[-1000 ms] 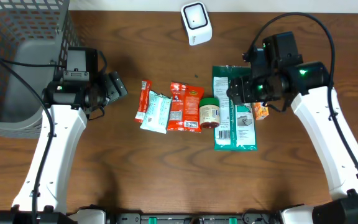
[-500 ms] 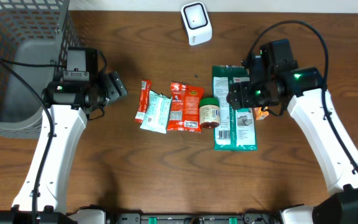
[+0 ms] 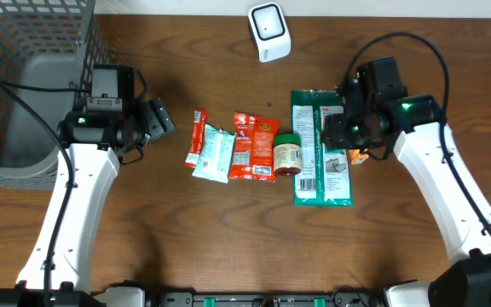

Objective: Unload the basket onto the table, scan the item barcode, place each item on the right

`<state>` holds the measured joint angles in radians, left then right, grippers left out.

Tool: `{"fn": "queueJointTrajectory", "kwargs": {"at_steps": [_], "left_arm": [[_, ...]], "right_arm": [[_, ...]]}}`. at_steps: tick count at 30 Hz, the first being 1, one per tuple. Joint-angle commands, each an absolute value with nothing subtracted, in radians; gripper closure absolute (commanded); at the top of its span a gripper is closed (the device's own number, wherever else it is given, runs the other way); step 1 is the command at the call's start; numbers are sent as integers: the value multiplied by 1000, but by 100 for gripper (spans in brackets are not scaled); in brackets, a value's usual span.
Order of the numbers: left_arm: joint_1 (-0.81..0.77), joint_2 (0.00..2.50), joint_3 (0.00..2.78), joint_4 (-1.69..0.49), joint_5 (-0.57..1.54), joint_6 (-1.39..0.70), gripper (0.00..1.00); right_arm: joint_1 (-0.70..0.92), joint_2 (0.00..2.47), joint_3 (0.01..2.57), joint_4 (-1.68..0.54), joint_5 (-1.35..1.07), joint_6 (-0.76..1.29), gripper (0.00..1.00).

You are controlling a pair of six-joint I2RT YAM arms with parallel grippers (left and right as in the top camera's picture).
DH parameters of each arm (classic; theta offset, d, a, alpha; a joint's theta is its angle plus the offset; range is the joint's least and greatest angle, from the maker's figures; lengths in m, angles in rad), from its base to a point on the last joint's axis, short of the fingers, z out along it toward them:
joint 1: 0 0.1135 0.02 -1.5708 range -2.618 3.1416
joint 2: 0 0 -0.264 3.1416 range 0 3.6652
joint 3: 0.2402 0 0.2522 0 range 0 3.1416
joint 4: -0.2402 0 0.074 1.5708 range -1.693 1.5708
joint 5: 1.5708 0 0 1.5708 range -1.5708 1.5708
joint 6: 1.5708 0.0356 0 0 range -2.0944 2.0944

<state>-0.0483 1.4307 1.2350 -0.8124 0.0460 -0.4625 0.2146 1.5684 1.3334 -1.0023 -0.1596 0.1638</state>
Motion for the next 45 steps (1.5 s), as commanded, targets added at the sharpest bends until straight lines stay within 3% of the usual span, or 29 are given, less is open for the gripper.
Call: {"fn": "queueJointTrajectory", "kwargs": {"at_steps": [1, 2, 7, 10, 11, 12, 15, 17, 19, 26, 30, 45], "left_arm": [[-45, 1433, 1246, -818, 34, -445, 8], [-45, 1433, 1246, -818, 34, -445, 8], [-45, 1433, 1246, -818, 34, -445, 8], [-45, 1433, 1246, -818, 34, -445, 8], [-45, 1433, 1246, -818, 34, -445, 8], [-45, 1433, 1246, -818, 34, -445, 8], [-45, 1433, 1246, -818, 34, -445, 8], [-45, 1433, 1246, -818, 34, -445, 8], [-45, 1433, 1246, -818, 34, -445, 8], [-45, 1433, 1246, -818, 34, -445, 8], [-45, 1433, 1246, -818, 34, -445, 8], [-45, 1433, 1246, -818, 34, -445, 8]], "right_arm": [[139, 1577, 1388, -1064, -140, 213, 71], [120, 1577, 1416, -1095, -139, 213, 78], [37, 1577, 1517, -1190, -123, 183, 92], [-8, 1577, 1524, -1197, -81, 178, 93], [-22, 1581, 1522, -1196, -76, 178, 89], [-41, 1592, 1522, -1197, -76, 178, 70], [-54, 1621, 1521, -1188, -76, 150, 44], [-52, 1644, 1521, -1181, -77, 112, 35], [-51, 1672, 1521, -1178, -77, 93, 32], [-51, 1806, 1520, -1164, -78, 88, 34], [-51, 1882, 1520, -1154, -81, 55, 47], [-23, 2009, 1497, -1061, -345, -6, 50]]}}
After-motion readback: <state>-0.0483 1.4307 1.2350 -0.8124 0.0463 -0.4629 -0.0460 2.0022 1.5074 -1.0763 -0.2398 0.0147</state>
